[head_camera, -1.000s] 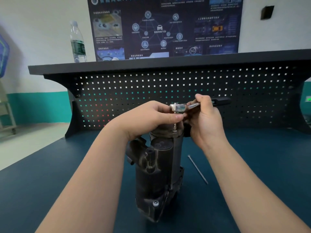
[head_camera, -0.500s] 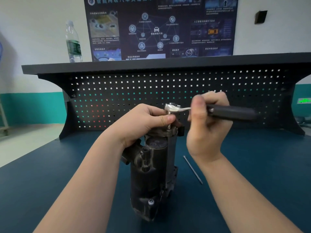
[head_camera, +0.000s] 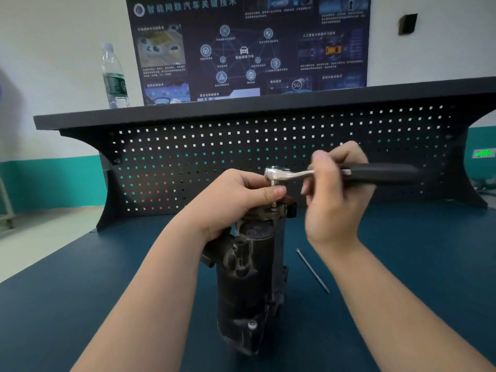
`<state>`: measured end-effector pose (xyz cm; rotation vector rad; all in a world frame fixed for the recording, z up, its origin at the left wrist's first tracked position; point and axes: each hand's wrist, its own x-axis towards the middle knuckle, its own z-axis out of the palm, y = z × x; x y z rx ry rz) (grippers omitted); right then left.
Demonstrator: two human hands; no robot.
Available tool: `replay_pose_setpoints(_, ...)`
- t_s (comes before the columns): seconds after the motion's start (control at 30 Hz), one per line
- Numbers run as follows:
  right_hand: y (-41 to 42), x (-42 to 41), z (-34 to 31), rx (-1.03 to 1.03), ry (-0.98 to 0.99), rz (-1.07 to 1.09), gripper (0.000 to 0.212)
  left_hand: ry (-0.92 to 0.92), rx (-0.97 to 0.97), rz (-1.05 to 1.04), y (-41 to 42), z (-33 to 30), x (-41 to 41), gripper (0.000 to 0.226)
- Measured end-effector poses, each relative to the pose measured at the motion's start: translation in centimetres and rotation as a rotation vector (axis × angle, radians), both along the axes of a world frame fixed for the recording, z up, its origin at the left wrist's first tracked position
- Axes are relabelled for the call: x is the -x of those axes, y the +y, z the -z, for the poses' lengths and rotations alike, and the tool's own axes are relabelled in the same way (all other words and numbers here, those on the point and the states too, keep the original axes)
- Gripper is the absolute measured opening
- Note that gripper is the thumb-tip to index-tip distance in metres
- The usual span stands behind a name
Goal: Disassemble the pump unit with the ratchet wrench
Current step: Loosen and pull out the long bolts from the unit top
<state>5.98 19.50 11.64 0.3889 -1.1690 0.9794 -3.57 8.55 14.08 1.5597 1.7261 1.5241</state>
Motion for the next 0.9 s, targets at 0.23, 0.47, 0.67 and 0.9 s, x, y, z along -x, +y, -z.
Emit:
replay_pose_setpoints(0.23, 0.6, -0.4, -1.4, 0.317, -0.256, -0.453, 0.026, -0.044, -0.029, 0.093, -0.4, 0.1, 0.6, 0.025)
replay_pose_setpoints(0.47, -0.5, 0.0, -0.8, 0.354, -0.118, -0.282, 0.032, -0.007, -0.034, 0.033, 0.2, 0.2, 0.8, 0.026)
replay_pose_setpoints(0.67, 0.2, -0.8, -1.3, -0.141, -0.154, 0.129, 0.024, -0.040, -0.031, 0.090, 0.1, 0.2, 0.7, 0.022)
replay_pose_setpoints(0.9, 1.6, -0.4, -2.2, 0.759, -0.449, -0.751, 0.025, -0.012, -0.018, 0.000, 0.4, 0.0, 0.1, 0.024)
